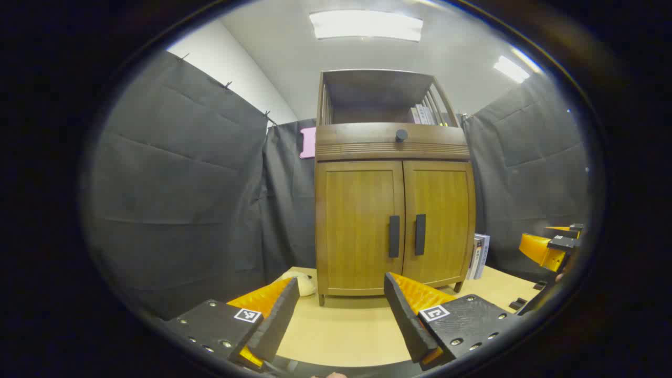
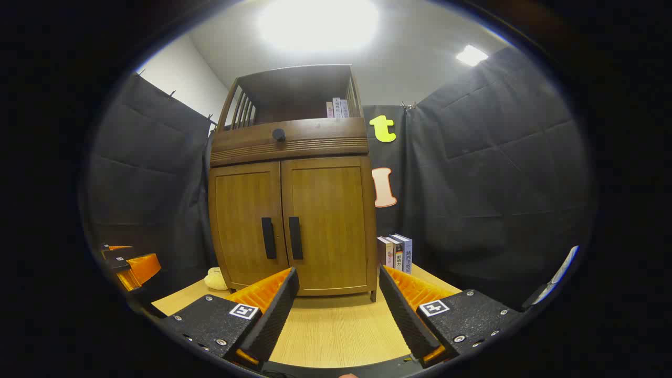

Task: Open the right door of the double-door shoe cabinet with the right hand, and open the left door with the left hand.

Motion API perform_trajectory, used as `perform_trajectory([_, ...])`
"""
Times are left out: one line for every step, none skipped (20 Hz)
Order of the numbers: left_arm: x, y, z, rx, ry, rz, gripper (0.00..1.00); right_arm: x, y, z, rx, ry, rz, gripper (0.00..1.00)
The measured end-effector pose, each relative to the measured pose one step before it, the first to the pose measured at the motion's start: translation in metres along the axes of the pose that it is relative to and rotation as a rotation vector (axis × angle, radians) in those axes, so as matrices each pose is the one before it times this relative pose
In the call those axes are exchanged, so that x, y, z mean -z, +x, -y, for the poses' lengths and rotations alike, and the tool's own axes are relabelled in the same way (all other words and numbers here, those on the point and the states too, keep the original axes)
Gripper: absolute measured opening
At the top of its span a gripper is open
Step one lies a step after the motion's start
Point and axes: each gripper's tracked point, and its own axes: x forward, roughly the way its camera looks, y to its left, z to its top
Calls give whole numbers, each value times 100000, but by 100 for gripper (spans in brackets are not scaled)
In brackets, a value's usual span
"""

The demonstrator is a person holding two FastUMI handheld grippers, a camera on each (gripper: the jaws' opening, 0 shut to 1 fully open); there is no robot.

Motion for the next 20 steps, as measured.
perform_trajectory([31,-97,-39,172,25,91,93,80,-50,57,203,27,-23,95])
perform_trajectory([-50,-23,-23,234,109,-120,93,-12,-28,152,315,11,-124,95])
perform_trajectory([-63,58,99,323,209,100,93,-18,-9,68,124,82,-128,95])
perform_trajectory([-120,61,33,109,101,123,93,40,110,44,102,-11,-115,95])
perform_trajectory([-15,-24,52,275,-103,-61,93,36,-59,112,124,-74,-48,95])
perform_trajectory([-21,-24,-78,127,-401,-188,93,-73,20,67,163,-97,-52,95])
perform_trajectory([15,-2,-232,359,-329,38,93,121,-44,113,151,-51,-60,95])
perform_trajectory([-112,20,-166,308,5,58,93,5,102,72,166,76,-161,95])
perform_trajectory([50,-28,-18,277,506,238,93,-10,-37,76,102,131,-58,95])
perform_trajectory([-74,1,49,69,494,366,93,-30,90,-4,122,196,-210,95])
perform_trajectory([37,-129,340,87,163,295,93,7,123,-42,-98,136,-174,95])
perform_trajectory([-72,-47,58,-19,-173,55,93,99,140,-116,-219,-44,-262,95])
perform_trajectory([173,63,-184,-61,-280,-182,93,259,87,32,-302,-212,-446,95])
perform_trajectory([43,112,-157,99,-299,-101,93,57,185,-99,-203,-295,-387,95])
perform_trajectory([62,81,-166,206,-150,194,93,43,99,36,-38,-234,-241,95])
perform_trajectory([-16,19,-85,142,209,258,93,-80,202,-31,-130,41,118,95])
perform_trajectory([105,-94,120,74,368,209,93,-95,203,-167,-227,190,243,95])
perform_trajectory([22,13,135,85,109,27,93,-77,347,-199,-367,85,112,95])
perform_trajectory([6,-43,39,12,-135,-167,93,52,290,-211,-462,-101,-117,95])
perform_trajectory([-20,44,-115,-85,-251,-125,93,-84,428,-268,-439,-234,-60,95])
